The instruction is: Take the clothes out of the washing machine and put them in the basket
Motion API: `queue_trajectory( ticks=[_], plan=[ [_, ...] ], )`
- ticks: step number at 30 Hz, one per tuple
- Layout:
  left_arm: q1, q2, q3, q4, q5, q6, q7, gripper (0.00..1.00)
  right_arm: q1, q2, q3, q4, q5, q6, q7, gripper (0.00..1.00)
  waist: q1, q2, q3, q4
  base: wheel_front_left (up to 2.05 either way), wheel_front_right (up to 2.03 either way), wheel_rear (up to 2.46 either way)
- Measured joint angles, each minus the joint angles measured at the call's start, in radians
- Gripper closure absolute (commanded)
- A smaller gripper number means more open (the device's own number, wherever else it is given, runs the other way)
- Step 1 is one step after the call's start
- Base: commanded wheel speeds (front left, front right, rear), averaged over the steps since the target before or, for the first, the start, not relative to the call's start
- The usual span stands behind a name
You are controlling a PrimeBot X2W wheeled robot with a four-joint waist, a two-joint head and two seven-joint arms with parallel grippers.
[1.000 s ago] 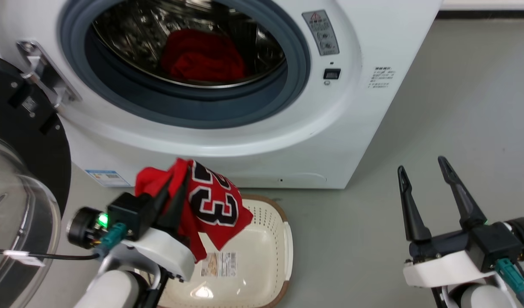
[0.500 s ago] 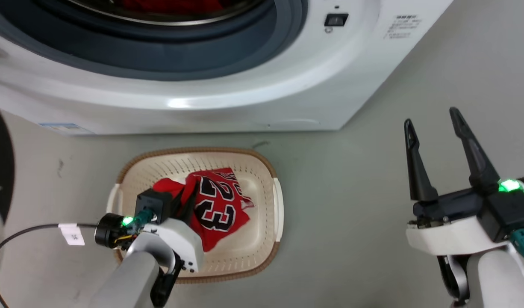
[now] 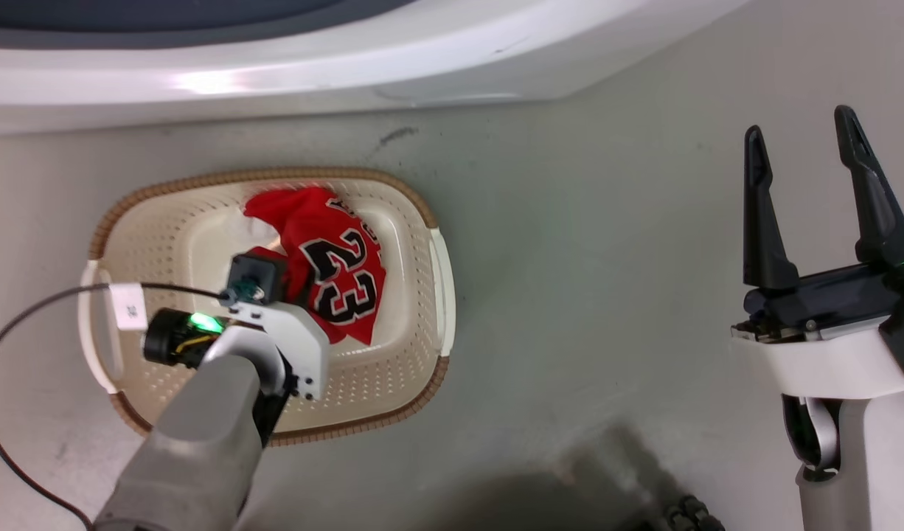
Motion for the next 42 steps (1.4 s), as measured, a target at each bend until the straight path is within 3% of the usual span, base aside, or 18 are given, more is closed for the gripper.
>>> queue_trajectory(
  ticks=[6, 13, 14, 15, 27, 34, 42],
  plan=[
    [-0.100, -0.006, -0.004, 0.156, 0.004, 0.014, 0.016, 1.00, -0.023, 0.000, -0.002, -0.018, 0.006, 0.000, 0.000, 0.00, 0.0000, 0.0000, 0.094, -0.017, 0.00, 0.00, 0.00],
    [-0.143, -0.009, -0.031, 0.209, 0.023, 0.021, 0.050, 1.00, -0.037, 0.000, -0.003, -0.024, 0.009, 0.000, 0.000, 0.00, -0.0001, 0.0000, 0.150, -0.025, 0.00, 0.00, 0.00],
    [-0.144, -0.010, -0.035, 0.212, 0.026, 0.028, 0.049, 0.22, -0.037, 0.000, -0.004, -0.023, 0.009, 0.000, 0.000, 0.00, -0.0001, 0.0000, 0.150, -0.024, 0.00, 0.00, 0.00],
    [-0.145, -0.013, -0.037, 0.214, 0.027, 0.034, 0.044, 0.00, -0.037, 0.000, -0.004, -0.022, 0.009, 0.000, 0.000, 0.00, -0.0001, 0.0000, 0.147, -0.023, 0.00, 0.00, 0.00],
    [-0.074, -0.046, 0.021, 0.192, -0.036, 0.050, -0.027, 0.00, -0.017, 0.000, 0.021, 0.019, 0.003, 0.000, 0.000, 0.00, -0.0002, 0.0000, 0.015, -0.001, 0.00, 0.00, 0.00],
    [0.063, -0.008, 0.122, -0.067, -0.010, 0.103, -0.030, 0.00, 0.026, 0.000, 0.033, 0.049, 0.000, 0.000, 0.000, 0.00, -0.0003, 0.0000, -0.111, 0.020, 0.00, 0.00, 0.00],
    [0.236, -0.007, 0.256, -0.350, 0.091, 0.141, -0.030, 0.00, 0.086, 0.001, 0.055, 0.074, -0.001, 0.000, 0.000, 0.00, -0.0003, 0.0001, -0.255, 0.041, 0.00, 0.00, 0.00]
  ],
)
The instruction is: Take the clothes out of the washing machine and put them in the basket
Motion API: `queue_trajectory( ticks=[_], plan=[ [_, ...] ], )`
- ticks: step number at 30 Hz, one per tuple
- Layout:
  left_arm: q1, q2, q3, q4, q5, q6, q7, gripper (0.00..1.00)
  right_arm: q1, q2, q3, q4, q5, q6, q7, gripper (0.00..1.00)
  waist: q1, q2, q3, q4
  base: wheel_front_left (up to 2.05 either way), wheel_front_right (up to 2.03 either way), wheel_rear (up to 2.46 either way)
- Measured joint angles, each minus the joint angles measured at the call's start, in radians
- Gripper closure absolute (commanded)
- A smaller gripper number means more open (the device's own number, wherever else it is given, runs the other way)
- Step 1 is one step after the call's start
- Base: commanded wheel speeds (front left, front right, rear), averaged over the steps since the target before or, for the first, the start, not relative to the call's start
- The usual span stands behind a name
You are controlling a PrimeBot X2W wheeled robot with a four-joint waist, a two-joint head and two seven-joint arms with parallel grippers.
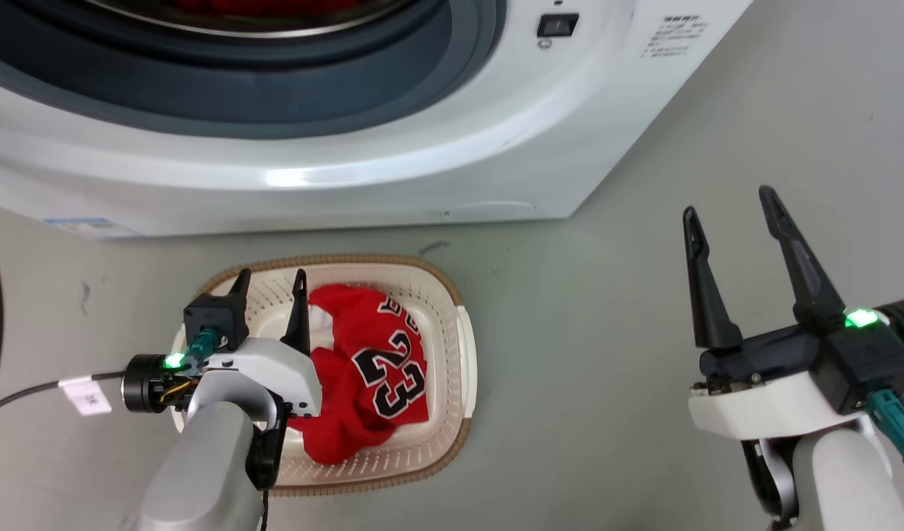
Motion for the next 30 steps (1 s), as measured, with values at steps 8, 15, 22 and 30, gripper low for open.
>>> queue_trajectory(
  ticks=[8, 15, 22, 30],
  plan=[
    [0.120, -0.030, 0.144, -0.267, 0.114, 0.023, 0.000, 0.00, 0.053, 0.000, 0.025, 0.019, 0.006, 0.000, 0.000, 0.00, -0.0001, 0.0000, -0.119, 0.012, 0.00, 0.00, 0.00],
    [0.160, -0.058, 0.236, -0.420, 0.187, 0.026, 0.000, 0.00, 0.090, 0.000, 0.040, 0.029, 0.015, 0.000, 0.000, 0.00, -0.0002, 0.0000, -0.199, 0.008, 0.00, 0.00, 0.00],
    [0.109, -0.061, 0.277, -0.427, 0.231, -0.001, 0.000, 0.00, 0.096, 0.000, 0.051, 0.027, 0.030, 0.000, 0.000, 0.00, -0.0002, 0.0000, -0.213, -0.020, 0.00, 0.00, 0.00],
    [-0.094, -0.027, 0.273, -0.305, 0.272, -0.036, 0.000, 0.00, 0.072, 0.000, 0.044, 0.016, 0.042, 0.000, 0.000, 0.00, -0.0001, 0.0000, -0.154, -0.044, 0.00, 0.00, 0.00]
  ],
)
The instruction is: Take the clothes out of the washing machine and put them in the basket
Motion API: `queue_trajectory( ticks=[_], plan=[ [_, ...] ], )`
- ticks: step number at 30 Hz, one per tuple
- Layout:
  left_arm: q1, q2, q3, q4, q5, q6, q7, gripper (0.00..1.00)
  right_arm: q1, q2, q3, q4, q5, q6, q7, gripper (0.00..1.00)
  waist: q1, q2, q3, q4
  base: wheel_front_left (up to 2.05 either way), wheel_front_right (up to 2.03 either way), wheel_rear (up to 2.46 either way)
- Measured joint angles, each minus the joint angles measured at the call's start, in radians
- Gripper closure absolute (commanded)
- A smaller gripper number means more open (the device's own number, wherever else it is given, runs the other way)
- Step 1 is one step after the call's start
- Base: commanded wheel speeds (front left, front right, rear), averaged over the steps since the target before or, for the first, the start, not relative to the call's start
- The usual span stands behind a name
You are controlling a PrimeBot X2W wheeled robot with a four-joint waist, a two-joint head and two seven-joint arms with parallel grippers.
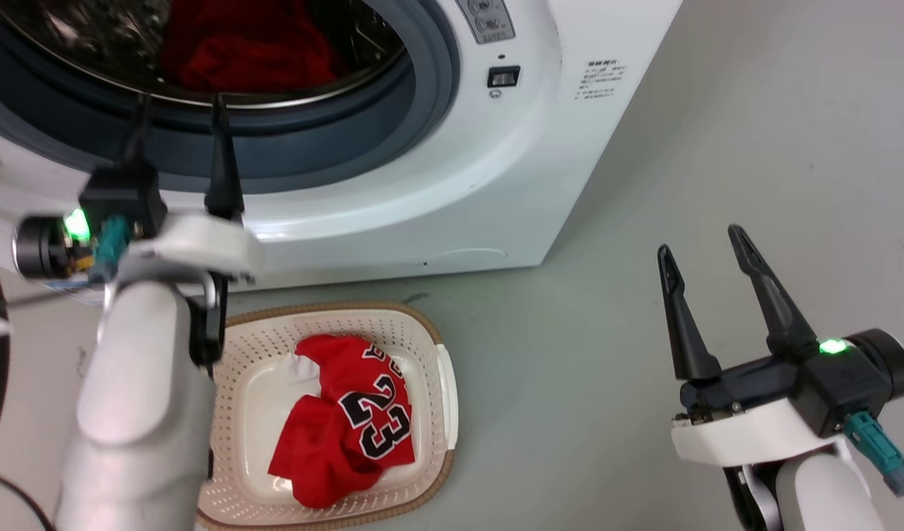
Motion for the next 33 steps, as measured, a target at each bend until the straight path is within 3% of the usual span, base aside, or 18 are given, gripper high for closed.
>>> queue_trajectory(
  ticks=[13, 24, 33],
  plan=[
    [-0.524, 0.110, -0.052, 0.414, 0.061, -0.049, 0.107, 0.00, -0.083, 0.000, 0.012, -0.029, 0.034, 0.000, 0.000, 0.00, 0.0003, 0.0000, 0.174, -0.053, 0.00, 0.00, 0.00],
    [-0.869, 0.202, -0.091, 0.680, 0.090, -0.094, 0.345, 0.00, -0.135, 0.000, 0.006, -0.062, 0.084, 0.000, 0.000, 0.00, 0.0003, 0.0000, 0.333, -0.114, 0.00, 0.00, 0.00],
    [-1.053, 0.248, -0.113, 0.790, 0.099, -0.095, 0.557, 0.00, -0.155, 0.000, 0.008, -0.102, 0.117, 0.000, 0.000, 0.00, 0.0003, 0.0000, 0.432, -0.161, 0.00, 0.00, 0.00]
  ],
)
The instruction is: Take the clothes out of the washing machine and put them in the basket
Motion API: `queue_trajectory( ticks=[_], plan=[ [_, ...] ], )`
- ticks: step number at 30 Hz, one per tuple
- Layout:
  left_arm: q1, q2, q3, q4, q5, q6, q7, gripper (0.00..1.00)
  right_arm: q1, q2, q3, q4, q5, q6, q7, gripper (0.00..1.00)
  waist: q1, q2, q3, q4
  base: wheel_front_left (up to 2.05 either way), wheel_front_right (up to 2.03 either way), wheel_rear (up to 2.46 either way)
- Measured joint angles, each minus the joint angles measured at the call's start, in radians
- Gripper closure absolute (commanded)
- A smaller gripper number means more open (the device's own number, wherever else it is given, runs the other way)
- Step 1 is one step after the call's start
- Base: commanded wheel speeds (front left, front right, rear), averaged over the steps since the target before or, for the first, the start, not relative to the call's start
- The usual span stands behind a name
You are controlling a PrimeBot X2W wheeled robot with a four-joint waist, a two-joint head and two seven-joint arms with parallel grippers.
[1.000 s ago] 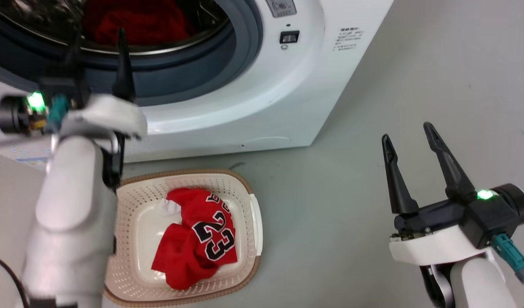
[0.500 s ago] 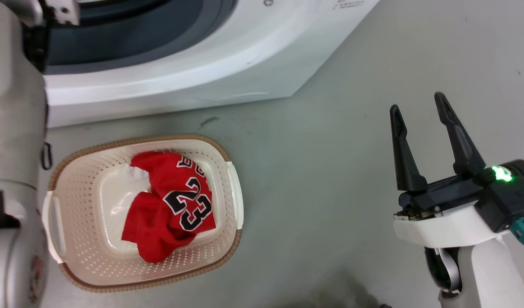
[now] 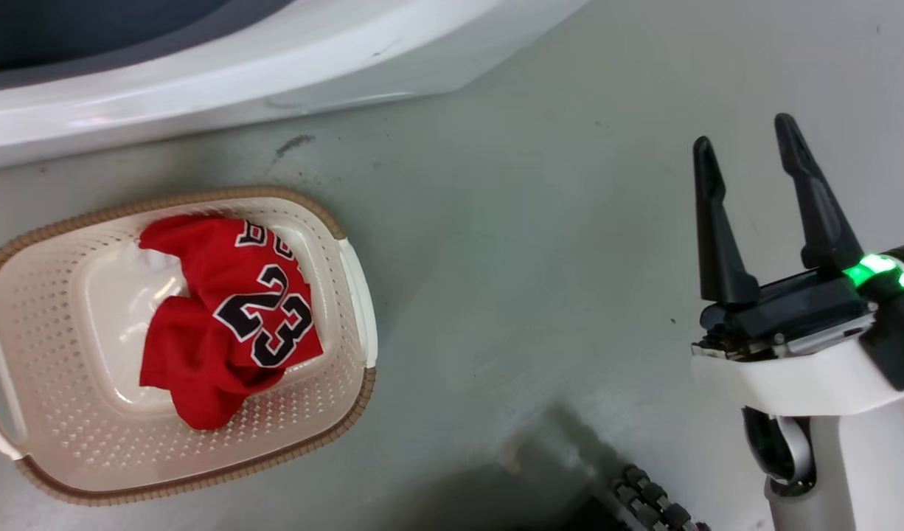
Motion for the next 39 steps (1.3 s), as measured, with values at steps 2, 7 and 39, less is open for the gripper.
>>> queue_trajectory(
  ticks=[2, 7, 39],
  plan=[
    [-0.025, 0.001, -0.004, 0.013, 0.000, 0.001, 0.036, 0.00, -0.001, 0.000, -0.011, -0.012, 0.011, 0.000, 0.000, 0.00, 0.0000, 0.0000, 0.023, -0.006, 0.00, 0.00, 0.00],
    [-0.050, 0.016, -0.022, 0.030, 0.009, 0.018, 0.073, 0.00, -0.001, 0.000, -0.018, -0.030, 0.031, 0.000, 0.000, 0.00, 0.0000, 0.0000, 0.067, -0.015, 0.00, 0.00, 0.00],
    [0.004, -0.005, -0.058, 0.044, -0.048, 0.021, -0.219, 1.00, 0.011, 0.000, -0.018, -0.004, 0.006, 0.000, 0.000, 0.00, -0.0001, 0.0000, -0.025, 0.004, 0.00, 0.00, 0.00]
  ],
)
